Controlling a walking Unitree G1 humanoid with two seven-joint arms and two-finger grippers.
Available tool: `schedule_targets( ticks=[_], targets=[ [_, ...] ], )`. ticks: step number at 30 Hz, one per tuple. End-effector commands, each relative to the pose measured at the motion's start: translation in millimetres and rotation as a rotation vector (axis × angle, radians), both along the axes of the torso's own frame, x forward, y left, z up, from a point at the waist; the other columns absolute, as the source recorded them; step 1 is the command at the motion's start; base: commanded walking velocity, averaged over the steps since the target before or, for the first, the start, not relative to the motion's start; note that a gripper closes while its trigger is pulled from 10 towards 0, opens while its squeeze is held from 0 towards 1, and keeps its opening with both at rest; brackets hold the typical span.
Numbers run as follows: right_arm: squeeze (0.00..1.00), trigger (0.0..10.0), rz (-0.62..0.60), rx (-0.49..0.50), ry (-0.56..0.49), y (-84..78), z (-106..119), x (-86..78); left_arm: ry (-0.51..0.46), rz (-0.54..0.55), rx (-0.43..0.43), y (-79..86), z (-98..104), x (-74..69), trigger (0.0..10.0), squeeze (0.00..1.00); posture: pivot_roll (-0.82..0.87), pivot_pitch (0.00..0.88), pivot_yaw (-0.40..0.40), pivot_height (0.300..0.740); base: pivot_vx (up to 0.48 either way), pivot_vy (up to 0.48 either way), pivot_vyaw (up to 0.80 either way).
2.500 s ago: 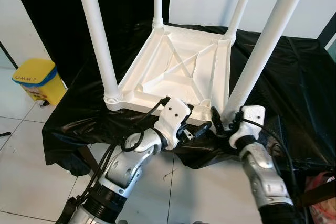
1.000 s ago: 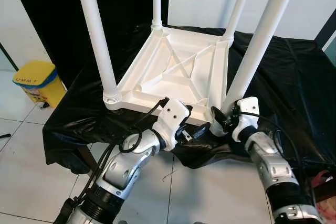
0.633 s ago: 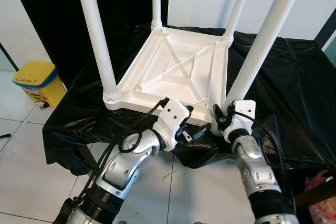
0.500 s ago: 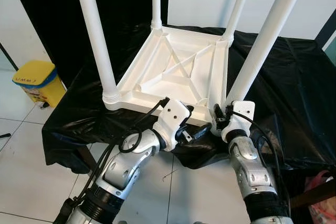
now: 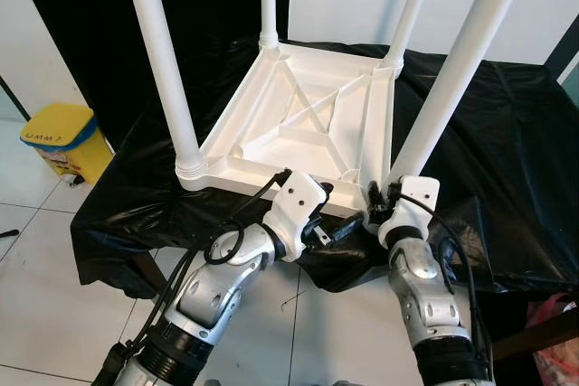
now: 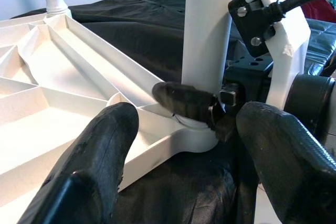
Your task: Building children table
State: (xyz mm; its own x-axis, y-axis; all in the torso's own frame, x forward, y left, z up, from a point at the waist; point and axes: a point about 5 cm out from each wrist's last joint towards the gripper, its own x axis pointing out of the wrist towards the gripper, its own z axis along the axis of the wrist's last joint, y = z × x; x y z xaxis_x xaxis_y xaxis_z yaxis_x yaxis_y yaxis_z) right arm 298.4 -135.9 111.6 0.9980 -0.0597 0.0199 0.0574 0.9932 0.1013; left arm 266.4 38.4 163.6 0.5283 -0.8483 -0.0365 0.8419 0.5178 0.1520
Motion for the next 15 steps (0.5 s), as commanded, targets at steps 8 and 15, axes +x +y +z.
schedule_targets(
  ticks=[8,15],
  targets=[
    [1.0,10.0,0.089,-0.016,-0.055,-9.4,8,-4.0,0.008,-0.066,0.011,-3.2,0,-5.3,10.0,0.0,-0.02,0.066,-0.053,0.74,0.0,0.0,0.0],
    [0.0,10.0,0.314,-0.098,-0.074,-31.1,10,-6.5,0.009,-0.07,0.013,-2.9,0,-5.7,10.0,0.0,-0.02,0.067,-0.048,0.74,0.0,0.0,0.0]
  ],
)
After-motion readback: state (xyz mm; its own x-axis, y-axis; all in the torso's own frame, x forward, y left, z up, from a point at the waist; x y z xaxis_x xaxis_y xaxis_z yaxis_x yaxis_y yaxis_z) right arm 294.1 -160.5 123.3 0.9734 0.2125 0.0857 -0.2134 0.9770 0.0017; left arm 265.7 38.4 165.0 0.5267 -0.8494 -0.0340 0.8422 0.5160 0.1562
